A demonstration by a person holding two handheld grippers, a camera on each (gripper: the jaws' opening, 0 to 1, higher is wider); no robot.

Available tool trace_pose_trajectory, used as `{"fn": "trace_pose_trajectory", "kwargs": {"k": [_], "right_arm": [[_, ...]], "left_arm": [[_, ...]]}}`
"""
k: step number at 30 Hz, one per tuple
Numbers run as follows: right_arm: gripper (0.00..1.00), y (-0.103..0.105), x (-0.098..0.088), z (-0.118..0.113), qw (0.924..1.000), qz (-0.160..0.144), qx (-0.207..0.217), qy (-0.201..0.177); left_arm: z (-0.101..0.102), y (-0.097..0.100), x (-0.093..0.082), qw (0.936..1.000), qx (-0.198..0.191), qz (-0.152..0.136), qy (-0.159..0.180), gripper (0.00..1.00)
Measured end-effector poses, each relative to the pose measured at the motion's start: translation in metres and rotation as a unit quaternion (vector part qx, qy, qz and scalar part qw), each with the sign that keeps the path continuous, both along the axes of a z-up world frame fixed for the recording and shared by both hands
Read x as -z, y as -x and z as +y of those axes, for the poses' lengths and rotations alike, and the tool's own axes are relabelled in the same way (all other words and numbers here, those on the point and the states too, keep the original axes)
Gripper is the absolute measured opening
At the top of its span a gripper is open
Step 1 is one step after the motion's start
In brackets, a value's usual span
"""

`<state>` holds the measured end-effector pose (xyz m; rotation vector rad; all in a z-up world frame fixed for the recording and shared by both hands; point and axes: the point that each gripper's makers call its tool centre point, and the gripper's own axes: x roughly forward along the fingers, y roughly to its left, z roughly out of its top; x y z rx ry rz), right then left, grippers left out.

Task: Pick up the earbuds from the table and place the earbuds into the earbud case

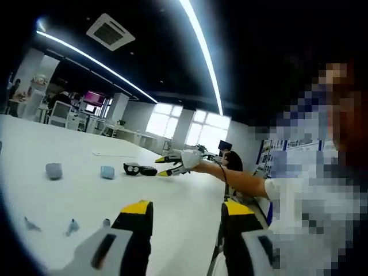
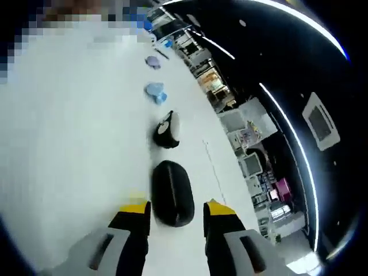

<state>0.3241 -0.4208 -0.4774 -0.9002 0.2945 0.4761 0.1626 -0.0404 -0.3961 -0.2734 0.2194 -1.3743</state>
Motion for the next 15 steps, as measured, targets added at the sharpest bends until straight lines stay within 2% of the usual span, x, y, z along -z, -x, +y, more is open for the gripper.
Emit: {"fn": "trace_pose_trajectory", "kwargs": {"k": [1, 3, 4, 5, 6, 8, 9, 10, 12, 13, 15], "right_arm": [[0.39, 0.002, -0.005, 0.002, 0.9998, -0.004, 0.003, -0.019], [0.37, 0.013, -0.021, 0.017, 0.9953, -0.006, 0.005, -0.096], [0.35, 0.019, -0.029, 0.024, 0.9909, -0.006, 0.010, -0.134], [0.35, 0.028, -0.043, 0.038, 0.9822, -0.010, 0.006, -0.187], [0.36, 0.035, -0.052, 0.049, 0.9756, -0.010, 0.001, -0.219], [0.36, 0.046, -0.073, 0.067, 0.9589, -0.025, -0.005, -0.283], [0.36, 0.055, -0.086, 0.079, 0.9466, -0.025, -0.014, -0.321], [0.36, 0.060, -0.093, 0.086, 0.9390, -0.020, -0.013, -0.343], [0.36, 0.070, -0.113, 0.102, 0.9172, -0.024, -0.022, -0.397], [0.36, 0.076, -0.118, 0.109, 0.9048, -0.005, -0.015, -0.426], [0.36, 0.091, -0.142, 0.132, 0.8833, -0.011, -0.058, -0.465]], "left_arm": [[0.003, -0.003, -0.001, 1.0000, -0.006, -0.001, -0.001, 0.51], [0.008, -0.007, -0.002, 0.9998, -0.019, -0.007, -0.006, 0.51], [0.012, -0.012, -0.003, 0.9993, -0.031, -0.016, -0.010, 0.51], [0.017, -0.016, -0.004, 0.9985, -0.045, -0.026, -0.016, 0.51], [0.019, -0.019, -0.005, 0.9980, -0.051, -0.031, -0.019, 0.51], [0.026, -0.023, -0.009, 0.9970, -0.064, -0.038, -0.024, 0.51], [0.029, -0.027, -0.013, 0.9961, -0.074, -0.042, -0.025, 0.51], [0.031, -0.029, -0.016, 0.9953, -0.079, -0.048, -0.029, 0.51], [0.033, -0.032, -0.023, 0.9936, -0.085, -0.061, -0.041, 0.52], [0.034, -0.034, -0.028, 0.9928, -0.092, -0.064, -0.041, 0.54], [0.035, -0.038, -0.040, 0.9916, -0.101, -0.071, -0.038, 0.56]]}}
